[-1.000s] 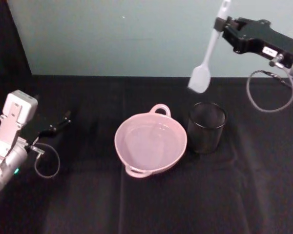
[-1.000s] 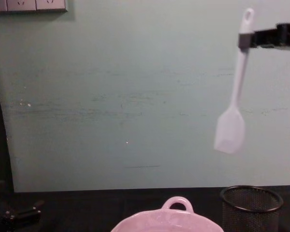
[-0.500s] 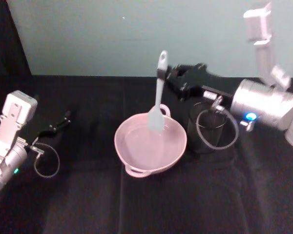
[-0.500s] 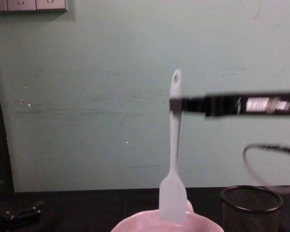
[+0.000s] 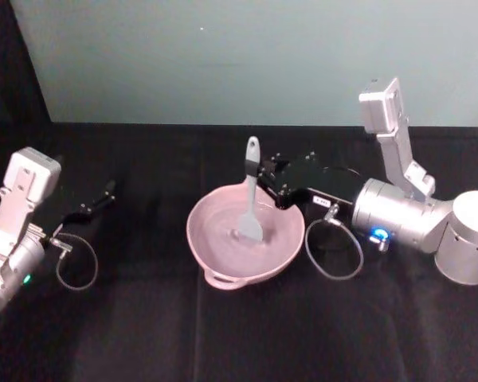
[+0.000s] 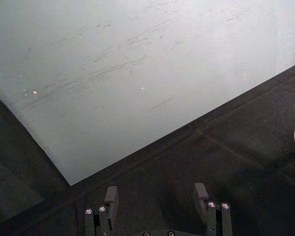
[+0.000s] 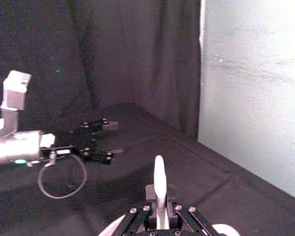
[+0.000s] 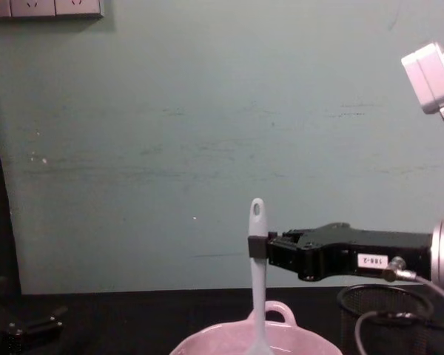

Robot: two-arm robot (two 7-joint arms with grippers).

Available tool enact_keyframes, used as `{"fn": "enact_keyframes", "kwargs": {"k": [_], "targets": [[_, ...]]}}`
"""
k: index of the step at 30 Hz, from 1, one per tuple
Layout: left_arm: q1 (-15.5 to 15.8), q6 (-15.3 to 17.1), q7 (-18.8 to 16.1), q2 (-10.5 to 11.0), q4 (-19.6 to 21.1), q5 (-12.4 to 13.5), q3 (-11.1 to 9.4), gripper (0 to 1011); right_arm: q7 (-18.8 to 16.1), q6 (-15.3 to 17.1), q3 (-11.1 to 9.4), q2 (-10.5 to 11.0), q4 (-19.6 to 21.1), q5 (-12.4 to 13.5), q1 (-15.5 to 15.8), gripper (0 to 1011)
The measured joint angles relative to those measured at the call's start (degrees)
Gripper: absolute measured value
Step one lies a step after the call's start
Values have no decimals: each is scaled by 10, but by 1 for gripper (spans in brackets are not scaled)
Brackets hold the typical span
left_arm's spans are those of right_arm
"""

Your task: Use the one hand to pick up the spoon and stir the clear water in the bowl.

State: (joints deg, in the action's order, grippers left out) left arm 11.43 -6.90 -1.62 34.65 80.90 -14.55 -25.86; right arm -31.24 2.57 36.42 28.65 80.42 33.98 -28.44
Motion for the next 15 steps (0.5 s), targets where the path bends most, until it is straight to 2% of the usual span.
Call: {"fn": "enact_keyframes", "kwargs": {"k": [9,14,15], "targets": [[0,0,0,0,0,0,0,1011,-17,3,0,-25,6,5,18,121],[0,0,0,0,0,0,0,1011,-19,-21,1,-48,-10,-7,16,121],[0,0,0,0,0,0,0,1011,-19,-34,1,-57,-21,-14,13,121]]}}
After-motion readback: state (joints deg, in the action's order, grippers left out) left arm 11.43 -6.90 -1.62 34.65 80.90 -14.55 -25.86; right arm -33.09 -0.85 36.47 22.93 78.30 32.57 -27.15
